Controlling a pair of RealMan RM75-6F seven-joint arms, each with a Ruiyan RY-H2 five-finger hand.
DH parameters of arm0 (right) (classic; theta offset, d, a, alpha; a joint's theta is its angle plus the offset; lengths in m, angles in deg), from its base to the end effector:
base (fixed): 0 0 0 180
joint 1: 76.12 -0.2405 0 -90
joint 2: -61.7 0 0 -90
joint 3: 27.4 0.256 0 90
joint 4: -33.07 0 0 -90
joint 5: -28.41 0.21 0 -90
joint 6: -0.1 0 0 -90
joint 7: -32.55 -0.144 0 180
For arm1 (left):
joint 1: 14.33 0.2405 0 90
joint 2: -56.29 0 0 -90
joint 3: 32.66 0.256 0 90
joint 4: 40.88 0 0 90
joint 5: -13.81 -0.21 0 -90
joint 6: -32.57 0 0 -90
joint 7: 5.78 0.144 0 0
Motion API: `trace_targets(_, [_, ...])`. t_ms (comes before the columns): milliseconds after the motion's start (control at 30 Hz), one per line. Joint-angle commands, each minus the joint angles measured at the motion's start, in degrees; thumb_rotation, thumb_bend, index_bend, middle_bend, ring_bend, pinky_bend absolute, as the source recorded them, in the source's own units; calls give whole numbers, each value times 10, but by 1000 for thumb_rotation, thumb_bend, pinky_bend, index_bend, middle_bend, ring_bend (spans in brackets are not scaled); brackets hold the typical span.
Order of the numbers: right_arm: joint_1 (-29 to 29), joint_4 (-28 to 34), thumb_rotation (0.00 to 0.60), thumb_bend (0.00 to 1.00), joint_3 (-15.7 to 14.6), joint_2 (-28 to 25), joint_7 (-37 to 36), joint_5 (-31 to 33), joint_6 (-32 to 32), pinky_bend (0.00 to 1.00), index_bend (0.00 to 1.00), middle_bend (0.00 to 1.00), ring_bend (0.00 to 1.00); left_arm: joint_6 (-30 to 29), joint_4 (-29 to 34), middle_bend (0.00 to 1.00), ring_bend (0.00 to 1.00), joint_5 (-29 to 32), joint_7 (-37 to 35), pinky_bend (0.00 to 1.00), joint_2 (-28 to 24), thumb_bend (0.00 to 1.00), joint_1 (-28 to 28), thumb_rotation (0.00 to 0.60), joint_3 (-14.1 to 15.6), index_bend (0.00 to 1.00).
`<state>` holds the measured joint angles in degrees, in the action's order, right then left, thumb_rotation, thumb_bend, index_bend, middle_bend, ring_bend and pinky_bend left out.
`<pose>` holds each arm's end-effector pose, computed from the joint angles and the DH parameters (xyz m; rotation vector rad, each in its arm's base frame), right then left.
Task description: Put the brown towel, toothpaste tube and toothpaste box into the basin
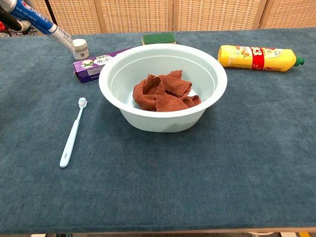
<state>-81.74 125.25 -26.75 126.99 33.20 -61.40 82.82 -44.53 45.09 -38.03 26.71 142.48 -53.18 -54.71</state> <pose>-0.3040 -0.1760 0.1384 1.4949 -0.9299 0.9038 -0.1689 0.3809 0.0880 -1.2523 -0.7838 -0.9450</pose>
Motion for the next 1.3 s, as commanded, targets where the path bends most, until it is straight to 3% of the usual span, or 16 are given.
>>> trace_targets(33, [0,0,600,101,0,-1,-1,1,0,0,0,0,0,-24,37,542,511,-31,-8,546,-8,528,-2,600,-7,844])
trace_targets(367, [0,1,600,103,0,-3,-7,1,0,0,0,0,0,-79,147,542,511,-153,-59,546,-3,528,-6,600,-2,844])
trace_targets(633, [1,2,600,103,1,-7,-16,0,3,0,0,0,0,-83,223,542,511,-206,-26,546,31,527,-20,600,29,844])
trace_targets(1000, [4,2,600,104,4,-14,-40,-2,12,0,0,0,0,-78,229,542,509,-219,52,546,101,524,-33,600,67,844])
trace_targets(1300, [5,1,600,100,5,-16,-48,-3,16,0,0,0,0,-45,221,511,496,-170,103,546,117,478,-34,600,82,830])
